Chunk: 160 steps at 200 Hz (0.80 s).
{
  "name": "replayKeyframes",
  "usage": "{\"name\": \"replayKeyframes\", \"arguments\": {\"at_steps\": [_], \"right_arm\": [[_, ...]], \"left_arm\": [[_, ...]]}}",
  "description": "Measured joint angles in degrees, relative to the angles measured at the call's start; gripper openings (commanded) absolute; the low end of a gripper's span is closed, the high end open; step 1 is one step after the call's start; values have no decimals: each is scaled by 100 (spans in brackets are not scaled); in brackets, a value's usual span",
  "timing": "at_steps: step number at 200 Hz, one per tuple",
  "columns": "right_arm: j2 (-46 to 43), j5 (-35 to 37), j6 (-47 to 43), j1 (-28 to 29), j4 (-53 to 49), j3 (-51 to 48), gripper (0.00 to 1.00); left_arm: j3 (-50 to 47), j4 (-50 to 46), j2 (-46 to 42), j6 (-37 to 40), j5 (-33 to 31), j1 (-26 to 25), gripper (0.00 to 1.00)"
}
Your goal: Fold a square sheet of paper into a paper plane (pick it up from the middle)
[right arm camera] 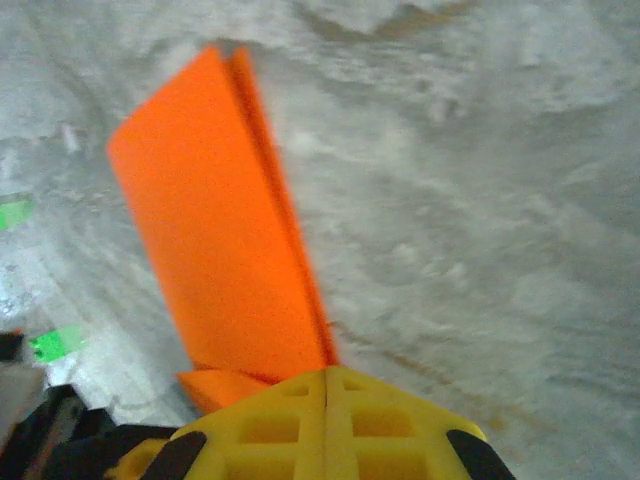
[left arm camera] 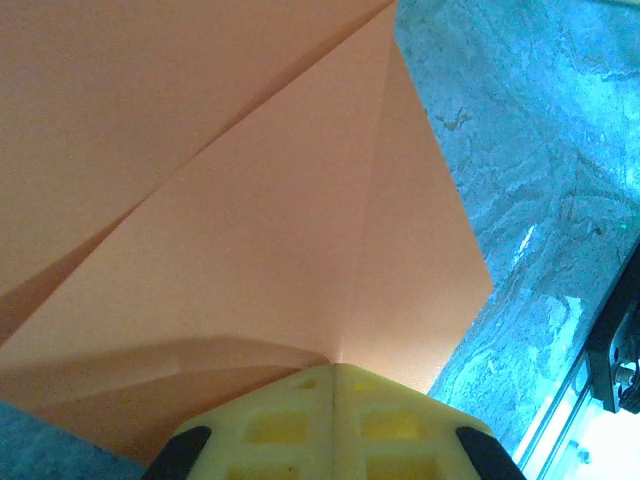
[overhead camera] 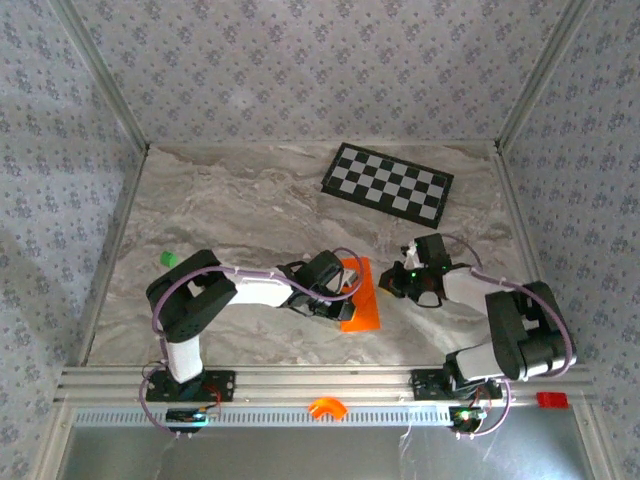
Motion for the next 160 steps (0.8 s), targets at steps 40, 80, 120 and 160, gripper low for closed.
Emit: {"name": "replayKeyframes", "arguments": {"at_steps": [40, 80, 120, 160], "right_arm": [[-144, -44, 221, 638, 302, 4, 2], [527, 11, 315, 881, 352, 11, 0], [667, -391, 299, 553, 573, -131, 0], [669, -407, 256, 481, 636, -149, 0]], "left_arm": [[0, 0, 0, 0, 0, 0, 0], [2, -2, -9, -4, 0, 0, 0], [81, -212, -61, -24, -90, 0, 3], [236, -433, -127, -205, -55, 0, 5]]}}
